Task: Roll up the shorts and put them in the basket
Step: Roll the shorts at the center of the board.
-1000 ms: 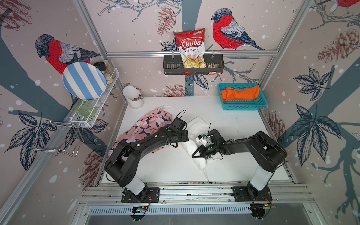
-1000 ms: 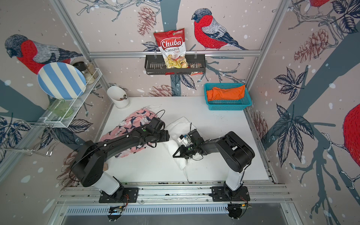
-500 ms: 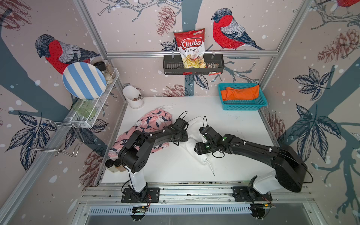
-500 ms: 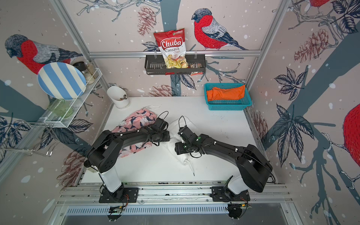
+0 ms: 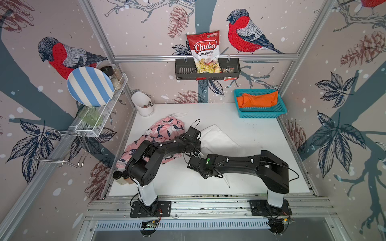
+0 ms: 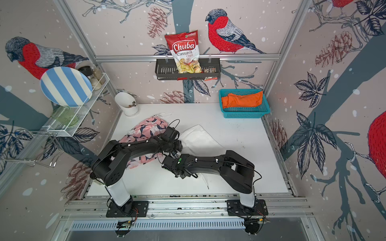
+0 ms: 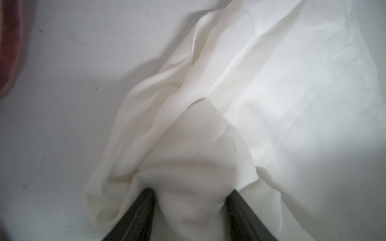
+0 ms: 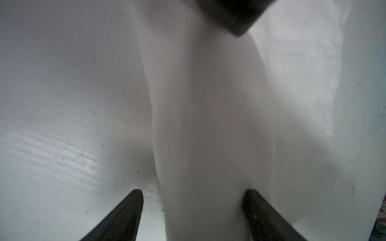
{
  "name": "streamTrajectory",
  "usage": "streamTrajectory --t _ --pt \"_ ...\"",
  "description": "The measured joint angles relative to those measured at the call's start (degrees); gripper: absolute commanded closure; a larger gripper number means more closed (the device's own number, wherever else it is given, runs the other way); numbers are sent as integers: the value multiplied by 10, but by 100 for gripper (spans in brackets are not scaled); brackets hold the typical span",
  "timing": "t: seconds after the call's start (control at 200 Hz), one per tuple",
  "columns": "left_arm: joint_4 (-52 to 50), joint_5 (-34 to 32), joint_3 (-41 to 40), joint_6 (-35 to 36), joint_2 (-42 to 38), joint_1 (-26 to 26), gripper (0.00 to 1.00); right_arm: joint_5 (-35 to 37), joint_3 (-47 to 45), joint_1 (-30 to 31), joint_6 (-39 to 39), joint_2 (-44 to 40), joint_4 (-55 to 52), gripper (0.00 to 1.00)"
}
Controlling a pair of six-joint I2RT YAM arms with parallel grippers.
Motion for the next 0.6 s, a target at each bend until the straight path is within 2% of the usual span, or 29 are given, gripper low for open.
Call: streamTrajectory --t 0.085,0.24,0.305,0.43,0.6 --pt "6 0 -5 0 -2 2 40 19 -23 0 13 5 5 38" --pt "11 6 -13 -1 -9 7 38 45 -50 -7 14 8 39 73" --pt "6 11 -17 0 -16 9 37 48 -58 -10 14 6 52 82" --pt "-11 11 -24 -1 -37 15 34 16 -67 -18 10 -12 68 89" --pt "-42 -2 -38 -1 -92 30 32 -96 -92 -47 -3 -63 105 89"
